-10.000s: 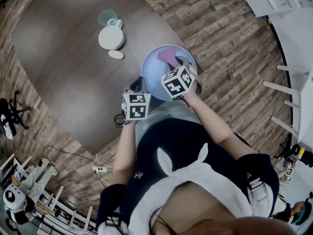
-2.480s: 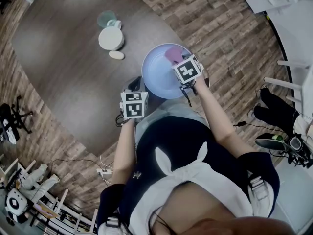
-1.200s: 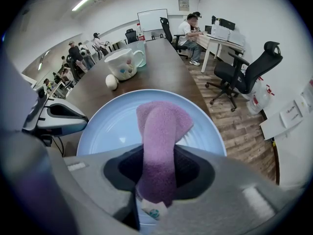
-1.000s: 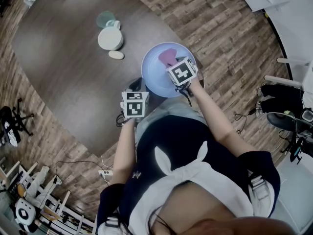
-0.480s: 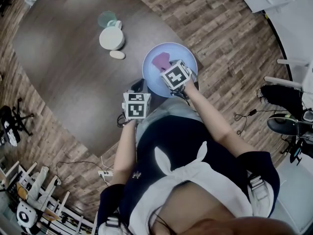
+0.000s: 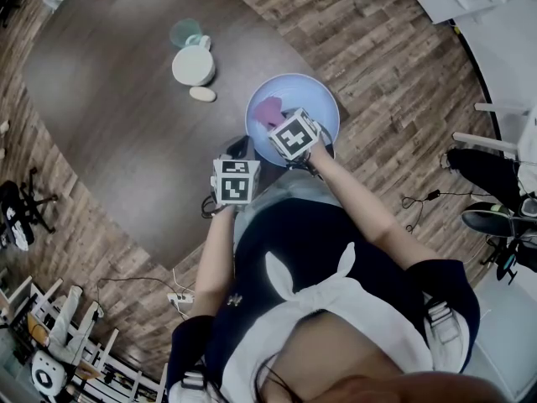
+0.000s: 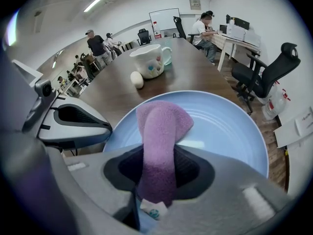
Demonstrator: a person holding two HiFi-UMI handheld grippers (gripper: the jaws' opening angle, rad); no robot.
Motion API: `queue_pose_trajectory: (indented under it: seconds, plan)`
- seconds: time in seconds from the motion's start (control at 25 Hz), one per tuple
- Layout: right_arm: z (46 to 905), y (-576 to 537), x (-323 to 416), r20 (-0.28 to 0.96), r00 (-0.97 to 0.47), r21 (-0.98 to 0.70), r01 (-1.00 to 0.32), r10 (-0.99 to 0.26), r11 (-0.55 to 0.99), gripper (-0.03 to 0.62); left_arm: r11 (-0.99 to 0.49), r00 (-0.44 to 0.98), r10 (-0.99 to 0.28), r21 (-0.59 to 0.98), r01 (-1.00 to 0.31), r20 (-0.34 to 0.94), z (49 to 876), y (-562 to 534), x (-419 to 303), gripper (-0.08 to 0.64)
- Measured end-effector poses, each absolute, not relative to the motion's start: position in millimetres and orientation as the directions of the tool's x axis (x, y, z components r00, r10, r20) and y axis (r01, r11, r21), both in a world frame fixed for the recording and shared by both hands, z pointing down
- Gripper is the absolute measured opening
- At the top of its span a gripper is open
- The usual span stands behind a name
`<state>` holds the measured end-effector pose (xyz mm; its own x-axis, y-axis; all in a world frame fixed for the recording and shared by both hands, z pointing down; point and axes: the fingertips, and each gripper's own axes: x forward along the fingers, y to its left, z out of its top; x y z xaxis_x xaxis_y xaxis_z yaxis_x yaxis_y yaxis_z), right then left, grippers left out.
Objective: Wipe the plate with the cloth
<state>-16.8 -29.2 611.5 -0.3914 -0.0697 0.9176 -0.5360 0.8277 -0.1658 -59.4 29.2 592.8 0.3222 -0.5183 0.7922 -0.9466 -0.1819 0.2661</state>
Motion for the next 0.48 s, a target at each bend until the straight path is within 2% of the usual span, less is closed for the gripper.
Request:
queue_pose_trajectory:
  seconds: [0.48]
  plan:
    - [610.1,-20.1,-27.2,0.91,-0.409,-0.182,-0.531,-0.063,0.828,0.143,-0.18,0.33,-0.518,0.277,-0.944,0.789,593.0,28.2,-61.4,0.005]
